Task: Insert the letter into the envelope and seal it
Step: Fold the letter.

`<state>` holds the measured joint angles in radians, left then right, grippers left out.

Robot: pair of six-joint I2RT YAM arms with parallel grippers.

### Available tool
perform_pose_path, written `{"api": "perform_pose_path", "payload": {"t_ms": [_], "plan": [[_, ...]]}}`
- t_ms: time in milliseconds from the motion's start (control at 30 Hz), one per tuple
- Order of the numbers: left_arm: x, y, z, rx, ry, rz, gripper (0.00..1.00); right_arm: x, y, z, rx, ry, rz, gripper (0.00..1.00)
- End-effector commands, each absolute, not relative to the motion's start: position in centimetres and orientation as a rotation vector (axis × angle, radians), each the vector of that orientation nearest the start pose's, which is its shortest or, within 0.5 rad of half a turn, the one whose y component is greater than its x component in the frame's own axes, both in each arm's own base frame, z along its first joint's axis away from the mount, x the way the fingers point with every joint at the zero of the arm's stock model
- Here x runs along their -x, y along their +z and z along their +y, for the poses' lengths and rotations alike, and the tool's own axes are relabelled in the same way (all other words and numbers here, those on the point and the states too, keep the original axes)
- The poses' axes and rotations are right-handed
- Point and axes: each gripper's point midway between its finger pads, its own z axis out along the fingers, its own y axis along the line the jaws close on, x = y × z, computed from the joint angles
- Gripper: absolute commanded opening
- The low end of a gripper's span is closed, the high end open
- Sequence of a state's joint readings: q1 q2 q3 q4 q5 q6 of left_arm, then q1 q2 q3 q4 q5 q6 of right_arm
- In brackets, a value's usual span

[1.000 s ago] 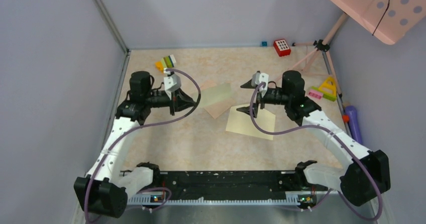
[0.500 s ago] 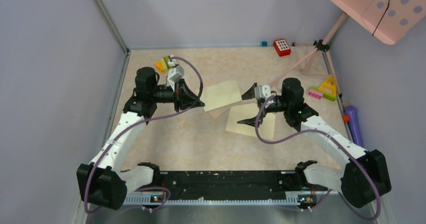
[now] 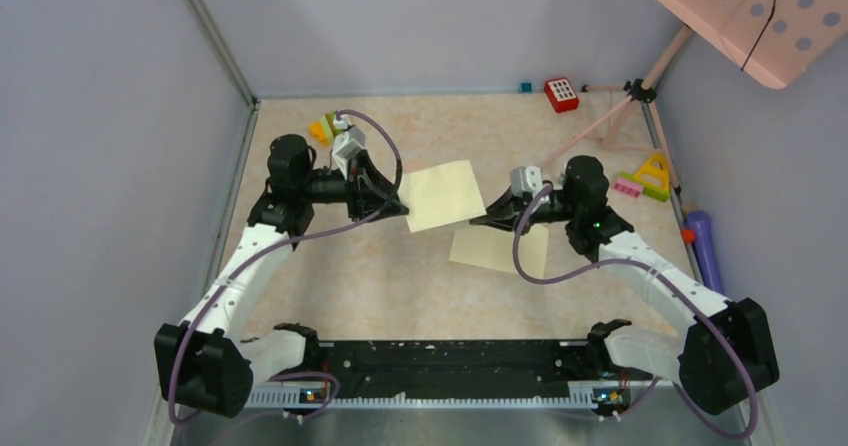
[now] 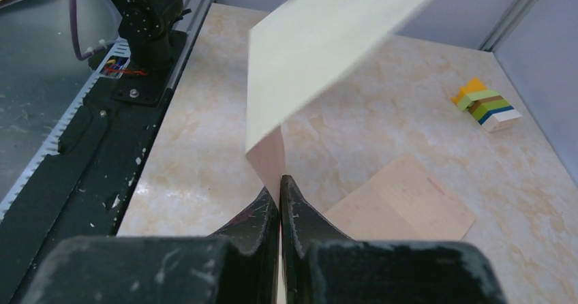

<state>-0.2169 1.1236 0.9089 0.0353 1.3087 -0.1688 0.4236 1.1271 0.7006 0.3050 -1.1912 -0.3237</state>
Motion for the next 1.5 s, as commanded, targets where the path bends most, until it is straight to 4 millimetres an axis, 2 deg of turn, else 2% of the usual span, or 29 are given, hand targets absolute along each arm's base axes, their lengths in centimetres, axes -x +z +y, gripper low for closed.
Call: {"api": "perform_pose_path", "payload": {"t_ms": [0, 33, 133, 233, 300, 333, 467, 567, 667, 800, 967, 1167, 1233, 1367, 1467], "plan": [[-22.5, 30.6, -22.1, -0.984, -1.333, 1.49, 0.86, -20.2, 27.2, 26.7, 1.385, 1.046, 0.991, 0.0], [-23.1, 30.6, -21.7, -0.962, -1.302, 1.498, 0.97, -20.2, 27.4, 26.7, 1.389, 1.042, 0.992, 0.0], [-24.3, 31.7, -20.0, -0.897, -1.22, 1.498, 0.99, -19.9, 27.6, 26.5, 1.387, 1.049, 1.004, 0.0], [-25.3, 33.7, -18.1, -0.85, -1.133, 1.461, 0.98, -19.9, 27.9, 26.5, 1.364, 1.073, 1.03, 0.0], [-25.2, 34.9, -17.7, -0.892, -1.063, 1.41, 0.99, -20.0, 28.0, 26.6, 1.349, 1.098, 1.05, 0.0], [-24.8, 34.8, -17.6, -0.924, -1.049, 1.422, 0.98, -20.1, 28.2, 26.7, 1.339, 1.107, 1.057, 0.0], [-23.4, 36.4, -18.3, -1.107, -0.95, 1.335, 0.98, -20.2, 28.6, 26.8, 1.321, 1.143, 1.09, 0.0], [-22.6, 35.8, -19.6, -1.235, -0.896, 1.292, 0.98, -20.3, 28.5, 26.9, 1.315, 1.149, 1.104, 0.0], [-21.9, 34.1, -21.2, -1.33, -0.872, 1.305, 0.98, -20.4, 28.2, 26.9, 1.313, 1.152, 1.111, 0.0], [-22.2, 32.0, -22.8, -1.406, -0.823, 1.333, 0.99, -20.5, 28.0, 26.9, 1.312, 1.158, 1.12, 0.0], [-22.5, 30.5, -24.5, -1.467, -0.801, 1.355, 0.98, -20.3, 27.8, 26.9, 1.315, 1.163, 1.121, 0.0], [-22.4, 29.1, -25.6, -1.516, -0.786, 1.372, 0.85, -20.5, 27.6, 26.9, 1.315, 1.143, 1.121, 0.0], [-22.3, 28.7, -25.9, -1.529, -0.788, 1.376, 0.77, -20.5, 27.5, 26.9, 1.314, 1.141, 1.123, 0.0], [-22.2, 28.3, -26.1, -1.539, -0.789, 1.382, 0.53, -20.7, 27.5, 26.9, 1.309, 1.13, 1.126, 0.0], [-22.1, 28.1, -26.3, -1.547, -0.789, 1.385, 0.41, -20.8, 27.4, 26.9, 1.307, 1.128, 1.13, 0.0]]}}
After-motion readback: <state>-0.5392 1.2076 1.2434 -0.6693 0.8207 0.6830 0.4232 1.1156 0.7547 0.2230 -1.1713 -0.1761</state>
